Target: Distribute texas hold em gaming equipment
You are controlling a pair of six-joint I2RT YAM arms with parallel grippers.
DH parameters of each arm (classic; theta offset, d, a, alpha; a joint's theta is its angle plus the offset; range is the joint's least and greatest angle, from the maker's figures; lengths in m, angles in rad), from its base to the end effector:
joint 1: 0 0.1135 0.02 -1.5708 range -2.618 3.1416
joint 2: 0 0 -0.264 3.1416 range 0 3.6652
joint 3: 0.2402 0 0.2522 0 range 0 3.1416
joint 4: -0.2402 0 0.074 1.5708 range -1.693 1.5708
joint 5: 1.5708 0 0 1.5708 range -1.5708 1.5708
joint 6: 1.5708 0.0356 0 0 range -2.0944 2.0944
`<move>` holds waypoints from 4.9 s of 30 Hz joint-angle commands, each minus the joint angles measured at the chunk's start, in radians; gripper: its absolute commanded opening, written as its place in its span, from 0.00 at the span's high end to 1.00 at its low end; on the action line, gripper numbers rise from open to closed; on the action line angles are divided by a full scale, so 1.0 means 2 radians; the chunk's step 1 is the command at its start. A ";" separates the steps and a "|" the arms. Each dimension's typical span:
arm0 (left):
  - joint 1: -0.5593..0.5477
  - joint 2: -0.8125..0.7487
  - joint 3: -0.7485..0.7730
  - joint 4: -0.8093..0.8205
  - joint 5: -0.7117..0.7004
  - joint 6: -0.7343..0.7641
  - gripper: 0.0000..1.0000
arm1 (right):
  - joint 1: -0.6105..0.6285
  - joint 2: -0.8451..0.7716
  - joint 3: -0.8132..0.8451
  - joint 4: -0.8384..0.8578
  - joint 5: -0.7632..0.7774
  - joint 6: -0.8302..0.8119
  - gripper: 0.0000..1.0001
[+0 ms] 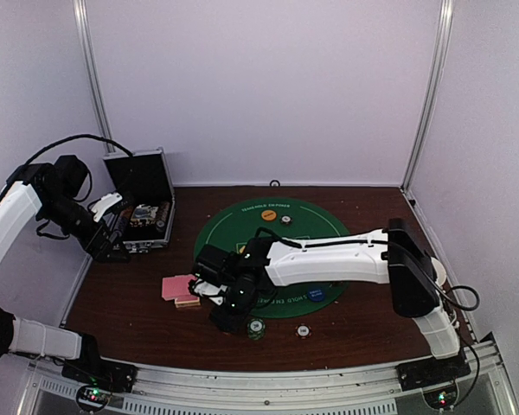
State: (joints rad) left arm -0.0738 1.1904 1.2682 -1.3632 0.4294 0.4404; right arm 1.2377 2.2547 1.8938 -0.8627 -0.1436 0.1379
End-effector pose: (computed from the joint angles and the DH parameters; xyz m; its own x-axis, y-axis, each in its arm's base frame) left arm 0.1899 -0.0289 0.3354 -0.7872 0.4469 -0.4250 0.5743 0.7822 -0.2413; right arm 0.1503 0.4499 0.1850 -0.4353 -0.8420 -0.3185 -0.8999 0.3971 0.1801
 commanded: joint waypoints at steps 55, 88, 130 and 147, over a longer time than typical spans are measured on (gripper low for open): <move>-0.002 0.005 0.014 -0.001 0.004 0.004 0.02 | -0.360 0.123 0.211 -0.013 0.096 0.013 0.73; -0.002 0.010 0.007 0.000 0.000 0.008 0.02 | -0.295 -0.033 0.092 0.016 0.067 -0.015 0.34; -0.002 -0.004 0.001 0.000 0.003 0.008 0.03 | -0.008 0.026 0.036 -0.016 0.007 -0.040 0.29; -0.002 -0.001 0.003 -0.001 0.002 0.008 0.03 | -0.011 0.023 0.034 -0.016 -0.006 -0.040 0.51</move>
State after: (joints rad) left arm -0.0738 1.1954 1.2678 -1.3632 0.4252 0.4438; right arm 1.2213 2.3100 1.9446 -0.8867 -0.1463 0.0563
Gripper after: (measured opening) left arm 0.976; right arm 0.518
